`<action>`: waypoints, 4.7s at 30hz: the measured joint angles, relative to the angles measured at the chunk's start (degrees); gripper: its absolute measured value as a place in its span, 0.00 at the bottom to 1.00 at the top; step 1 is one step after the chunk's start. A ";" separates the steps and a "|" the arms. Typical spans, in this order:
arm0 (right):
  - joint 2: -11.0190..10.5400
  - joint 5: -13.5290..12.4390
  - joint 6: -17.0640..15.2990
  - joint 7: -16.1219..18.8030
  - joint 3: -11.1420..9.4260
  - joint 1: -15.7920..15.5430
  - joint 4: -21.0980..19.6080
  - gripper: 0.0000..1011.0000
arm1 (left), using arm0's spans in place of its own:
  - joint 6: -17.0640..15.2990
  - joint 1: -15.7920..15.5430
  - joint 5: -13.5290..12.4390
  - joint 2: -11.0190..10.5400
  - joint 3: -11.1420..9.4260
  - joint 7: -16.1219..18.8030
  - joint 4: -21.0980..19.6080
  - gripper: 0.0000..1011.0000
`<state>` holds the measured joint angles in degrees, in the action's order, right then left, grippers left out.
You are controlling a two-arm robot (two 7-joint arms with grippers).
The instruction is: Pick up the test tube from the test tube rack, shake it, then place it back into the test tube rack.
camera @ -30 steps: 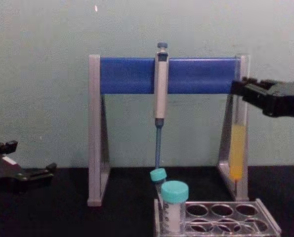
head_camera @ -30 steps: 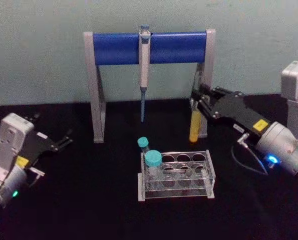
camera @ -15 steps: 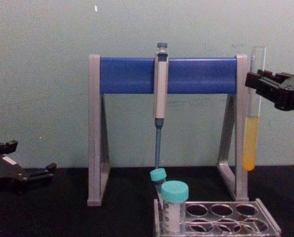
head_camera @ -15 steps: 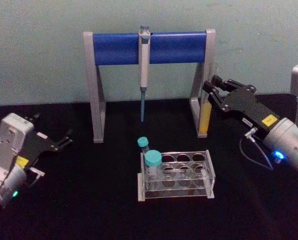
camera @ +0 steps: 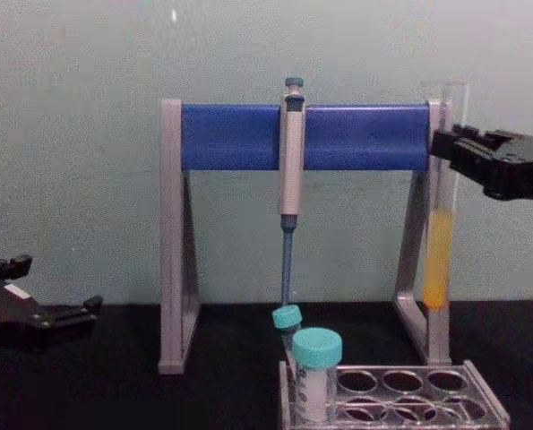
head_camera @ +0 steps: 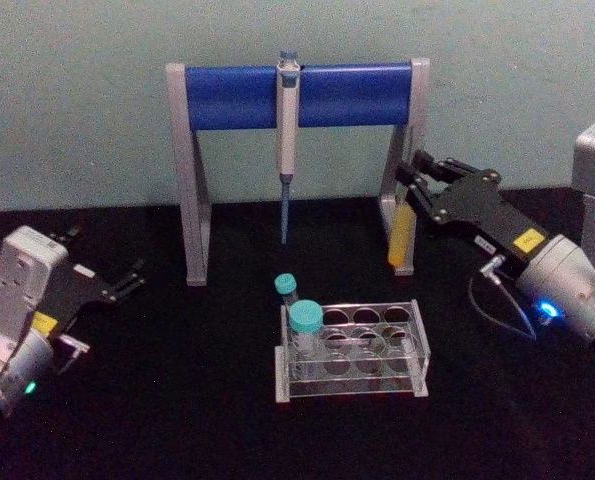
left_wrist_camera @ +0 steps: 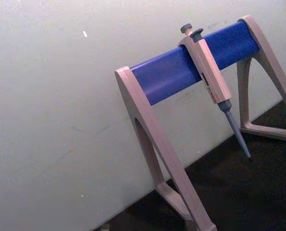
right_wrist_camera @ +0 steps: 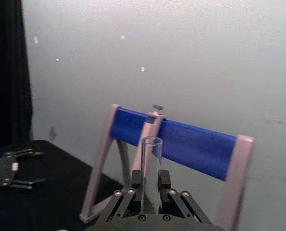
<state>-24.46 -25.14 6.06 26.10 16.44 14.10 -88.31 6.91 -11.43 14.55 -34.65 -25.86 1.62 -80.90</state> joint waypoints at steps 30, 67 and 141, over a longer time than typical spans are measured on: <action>-9.38 -7.42 2.15 7.19 -1.00 -6.72 -6.48 0.22 | 0.00 0.00 0.00 0.00 0.00 0.00 0.00 0.99; -2.34 -10.70 -1.57 9.34 1.89 1.26 0.64 0.22 | 0.00 0.00 0.00 0.00 0.00 0.00 0.00 0.99; -11.74 -14.00 -1.93 12.52 5.49 0.31 -4.07 0.22 | 0.00 0.00 0.00 0.00 0.00 0.00 0.00 0.99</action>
<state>-36.20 -39.14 4.13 38.62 21.93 14.41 -92.38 6.91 -11.43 14.55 -34.64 -25.86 1.62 -80.90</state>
